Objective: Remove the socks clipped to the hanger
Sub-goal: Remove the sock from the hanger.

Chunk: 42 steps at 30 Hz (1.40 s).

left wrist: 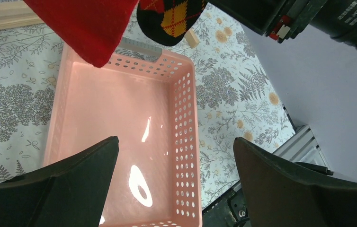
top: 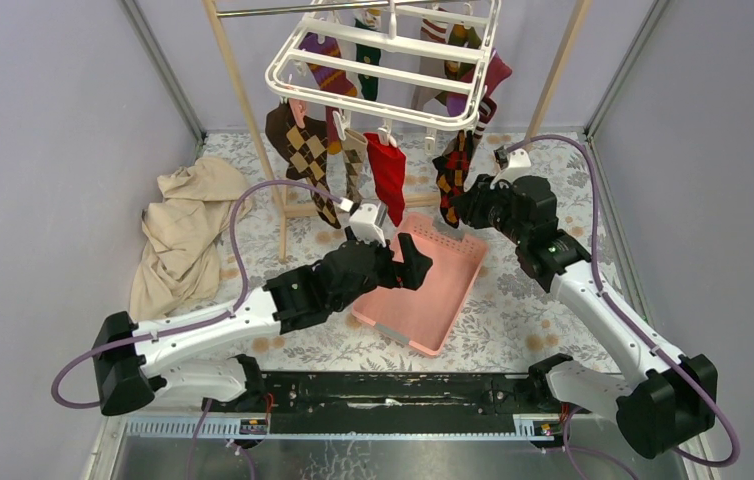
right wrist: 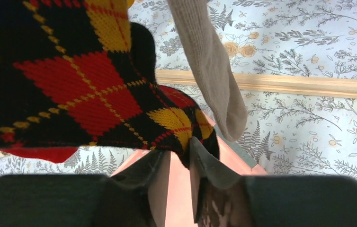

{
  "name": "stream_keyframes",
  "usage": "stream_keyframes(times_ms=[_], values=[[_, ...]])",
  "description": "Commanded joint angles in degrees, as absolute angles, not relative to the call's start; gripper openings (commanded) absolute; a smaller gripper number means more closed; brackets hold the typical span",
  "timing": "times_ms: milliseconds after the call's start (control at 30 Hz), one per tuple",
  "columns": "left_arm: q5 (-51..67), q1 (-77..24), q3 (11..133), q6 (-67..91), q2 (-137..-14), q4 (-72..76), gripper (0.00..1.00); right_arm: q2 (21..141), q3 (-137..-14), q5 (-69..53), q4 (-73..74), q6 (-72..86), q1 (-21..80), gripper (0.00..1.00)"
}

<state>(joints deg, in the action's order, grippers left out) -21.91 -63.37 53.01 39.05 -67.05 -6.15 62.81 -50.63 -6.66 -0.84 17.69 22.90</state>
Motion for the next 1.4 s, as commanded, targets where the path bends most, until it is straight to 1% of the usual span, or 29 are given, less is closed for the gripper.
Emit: stream_keyframes(times_ms=[0, 67, 167, 300, 467, 600, 833, 1167, 1367], values=[[-24.7, -64.5, 54.3, 39.8, -68.9, -0.9, 0.99, 61.5, -50.9, -7.0, -5.2, 17.3, 23.4, 0.22], [-24.1, -64.6, 54.5, 40.3, -69.5, -0.4, 0.99, 60.7, -50.7, -7.3, -4.5, 17.0, 23.4, 0.16], [-22.2, -64.6, 55.9, 41.2, -70.7, -0.3, 0.99, 58.6, -50.5, -6.9, -2.6, 17.0, 23.4, 0.1], [-17.8, -64.9, 61.7, 39.6, -73.8, -2.2, 0.99, 55.7, -50.2, -6.2, 1.1, 17.7, 23.4, 0.06], [-21.0, -67.1, 68.8, 37.1, -76.8, -5.0, 0.99, 52.6, -50.0, -6.1, 5.0, 18.8, 23.4, 0.0], [-25.6, -69.1, 73.3, 35.5, -77.5, -6.9, 0.99, 51.1, -49.6, -5.4, 6.7, 18.4, 23.4, 0.0], [-41.0, -76.1, 87.0, 29.5, -82.2, -12.4, 0.99, 50.7, -49.5, -3.2, 8.1, 19.4, 23.4, 0.0], [-55.2, -77.5, 104.6, 25.4, -93.2, -17.3, 0.99, 51.4, -50.7, -1.8, 9.3, 19.0, 23.5, 0.0], [-61.0, -77.4, 111.4, 18.3, -98.7, -14.2, 0.99, 52.6, -52.7, -1.9, 10.6, 18.0, 23.6, 0.0]])
